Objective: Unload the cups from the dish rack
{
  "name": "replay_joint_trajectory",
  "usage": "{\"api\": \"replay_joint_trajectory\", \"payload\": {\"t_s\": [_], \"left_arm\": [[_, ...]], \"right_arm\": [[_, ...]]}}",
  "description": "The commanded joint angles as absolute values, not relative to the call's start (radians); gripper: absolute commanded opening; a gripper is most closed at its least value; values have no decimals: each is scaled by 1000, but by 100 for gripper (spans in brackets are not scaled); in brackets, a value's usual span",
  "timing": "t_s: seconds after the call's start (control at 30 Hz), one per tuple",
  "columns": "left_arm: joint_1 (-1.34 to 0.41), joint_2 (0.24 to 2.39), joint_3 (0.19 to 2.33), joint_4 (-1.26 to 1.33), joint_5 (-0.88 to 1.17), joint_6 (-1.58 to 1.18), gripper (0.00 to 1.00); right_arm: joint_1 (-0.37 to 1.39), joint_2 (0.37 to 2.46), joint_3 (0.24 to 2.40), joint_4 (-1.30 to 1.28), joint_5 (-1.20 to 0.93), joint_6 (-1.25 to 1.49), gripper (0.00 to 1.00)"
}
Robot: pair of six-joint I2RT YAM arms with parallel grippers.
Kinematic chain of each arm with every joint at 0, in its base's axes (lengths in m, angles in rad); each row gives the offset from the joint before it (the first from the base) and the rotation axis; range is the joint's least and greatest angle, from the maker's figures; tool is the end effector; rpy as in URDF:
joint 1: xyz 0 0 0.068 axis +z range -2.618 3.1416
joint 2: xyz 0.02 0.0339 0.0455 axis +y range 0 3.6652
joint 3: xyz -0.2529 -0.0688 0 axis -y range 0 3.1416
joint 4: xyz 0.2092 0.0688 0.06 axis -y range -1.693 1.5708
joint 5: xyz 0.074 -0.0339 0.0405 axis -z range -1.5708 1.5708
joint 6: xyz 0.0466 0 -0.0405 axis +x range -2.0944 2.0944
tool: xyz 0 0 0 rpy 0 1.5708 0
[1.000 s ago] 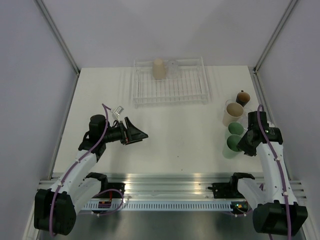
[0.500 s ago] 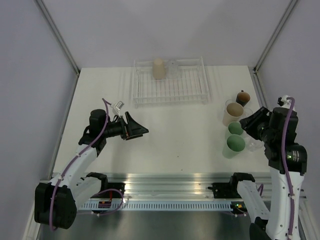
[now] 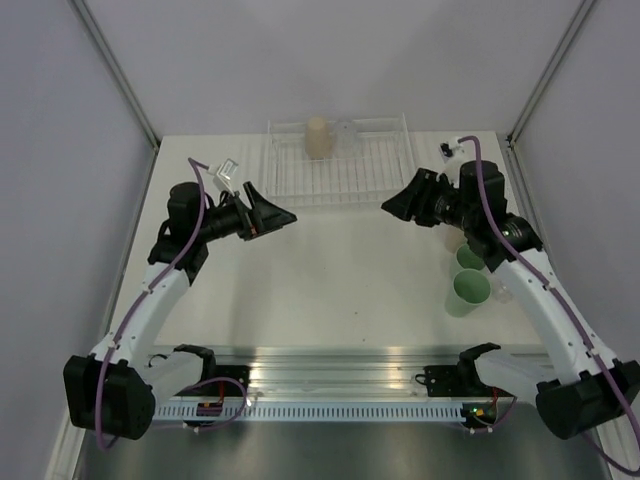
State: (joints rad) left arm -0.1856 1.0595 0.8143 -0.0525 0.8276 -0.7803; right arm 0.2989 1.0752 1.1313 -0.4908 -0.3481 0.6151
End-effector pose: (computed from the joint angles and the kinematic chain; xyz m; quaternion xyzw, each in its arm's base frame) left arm 0.2046 -0.0733 0.3105 0.0128 0.7740 -0.5391 0.3318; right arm 0.1980 0.0776 0.3580 0.0387 0.8345 0.3648 0.4111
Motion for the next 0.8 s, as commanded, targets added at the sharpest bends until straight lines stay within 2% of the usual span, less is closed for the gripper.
{"api": "replay_joint_trajectory", "payload": {"t_s": [0.0,0.1,0.3,0.47,0.77], "left_arm": [[-190,1123,983,-86,717,-703,100],[-190,1236,1086,-129,647,-652,100],[-193,1583,1434,-212,453,-585,100],[-209,1825,1607,-227,304,-578,100],[-308,2109,2008,-374,-38,-385,100]], "right_arm": [[368,1198,1193,-396,-390,519,55],[409,1239,1186,-376,-371,505,55],[451,1246,1118,-371,-359,483,56],[521,1209,1063,-393,-337,460,57],[583,1189,1031,-460,-245,411,60]]}}
